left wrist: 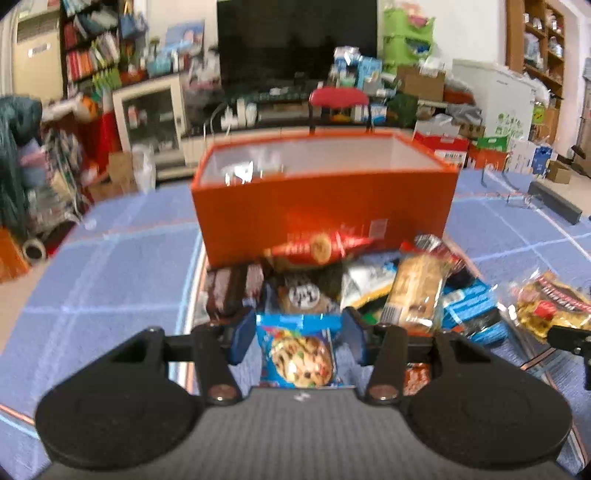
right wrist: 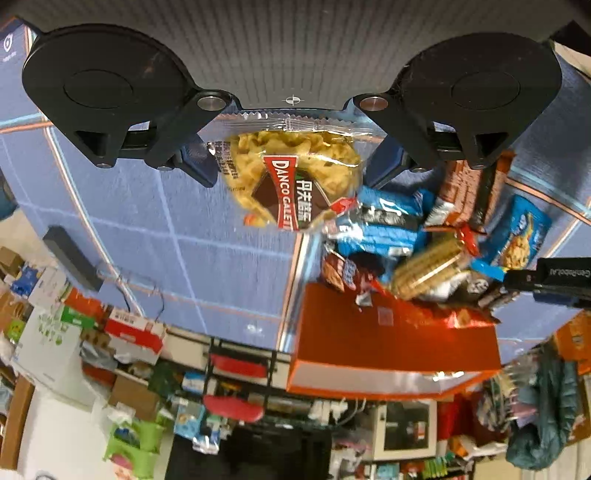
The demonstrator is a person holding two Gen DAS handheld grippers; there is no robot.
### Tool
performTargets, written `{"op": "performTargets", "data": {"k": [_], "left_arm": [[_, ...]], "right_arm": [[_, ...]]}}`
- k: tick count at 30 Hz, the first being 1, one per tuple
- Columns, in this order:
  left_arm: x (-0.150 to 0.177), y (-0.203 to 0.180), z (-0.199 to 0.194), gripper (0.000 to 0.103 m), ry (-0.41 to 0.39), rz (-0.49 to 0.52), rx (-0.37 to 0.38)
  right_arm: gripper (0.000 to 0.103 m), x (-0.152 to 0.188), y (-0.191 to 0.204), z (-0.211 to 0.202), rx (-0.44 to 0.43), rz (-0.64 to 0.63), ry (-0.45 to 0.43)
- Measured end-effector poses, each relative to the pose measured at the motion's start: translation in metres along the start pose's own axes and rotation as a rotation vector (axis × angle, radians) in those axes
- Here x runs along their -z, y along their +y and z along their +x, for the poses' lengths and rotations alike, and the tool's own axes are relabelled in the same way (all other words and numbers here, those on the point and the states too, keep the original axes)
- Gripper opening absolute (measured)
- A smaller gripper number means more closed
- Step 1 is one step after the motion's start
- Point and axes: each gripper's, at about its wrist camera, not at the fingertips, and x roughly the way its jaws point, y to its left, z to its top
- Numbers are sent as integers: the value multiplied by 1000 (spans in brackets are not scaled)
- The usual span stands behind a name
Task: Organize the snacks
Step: 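Lift the blue cookie bag with the left tool while the right tool lifts the Danco Galette bag, then carry both bags over the orange box and open both tools to drop them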
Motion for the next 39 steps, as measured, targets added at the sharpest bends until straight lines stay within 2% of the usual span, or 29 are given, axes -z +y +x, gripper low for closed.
{"op": "performTargets", "data": {"k": [5, 6, 7, 8, 9, 12, 13, 14, 15, 16, 17, 20, 23, 25, 29, 32, 33, 34, 35, 36, 38, 39], "left_arm": [[-7, 4, -21, 50, -58, -21, 19], [-8, 5, -25, 50, -64, -28, 24], [-8, 5, -27, 50, -68, -31, 28], [-8, 6, -30, 50, -72, -36, 30], [-9, 6, -32, 50, -78, -40, 32], [-10, 7, -35, 50, -82, -35, 46], [-10, 8, -35, 50, -76, -38, 49], [-10, 9, -35, 50, -70, -39, 52], [-9, 11, -34, 50, -65, -40, 50], [-7, 12, -32, 50, -58, -41, 46], [-5, 14, -29, 50, -48, -47, 46], [1, 21, -24, 50, -21, -62, 47], [8, 22, -22, 50, -21, -39, 36], [11, 22, -18, 50, -4, -34, 38], [13, 21, -13, 50, 10, -27, 38], [15, 20, -9, 51, 17, -19, 39], [16, 21, -7, 54, 23, -17, 42], [18, 20, -5, 71, 31, -16, 40], [20, 19, -3, 79, 29, -18, 34], [21, 18, -1, 82, 32, -11, 28], [23, 14, 4, 102, 32, 15, 22], [23, 12, 6, 102, 25, 21, 2]], "right_arm": [[72, -6, 3, -11, -3, -27, -59], [67, -8, 5, -14, -3, -36, -71], [55, -9, 6, -15, -6, -44, -76], [10, -9, 7, -16, -7, -52, -82], [0, -10, 7, -16, -2, -54, -86], [0, -10, 7, -13, 17, -64, -76], [1, -10, 5, -12, 18, -59, -74], [28, -10, 3, -11, 25, -56, -73], [80, -10, 1, -11, 19, -51, -76], [97, -10, -3, -12, 1, -40, -91], [95, -8, -10, -15, -33, -10, -129], [96, -10, -36, -9, -133, 123, -119], [96, -4, -47, 3, -105, 150, -91], [96, 1, -48, 14, -151, 172, -53], [96, 6, -36, 37, -145, 102, 2], [95, 9, -32, 58, -147, 90, 78], [95, 10, -33, 62, -132, 92, 88], [95, 11, -34, 66, -126, 94, 98], [95, 14, -34, 70, -128, 99, 113], [96, 16, -34, 73, -128, 99, 122], [96, 19, -32, 71, -127, 87, 109], [96, 19, -31, 71, -124, 89, 108]]}}
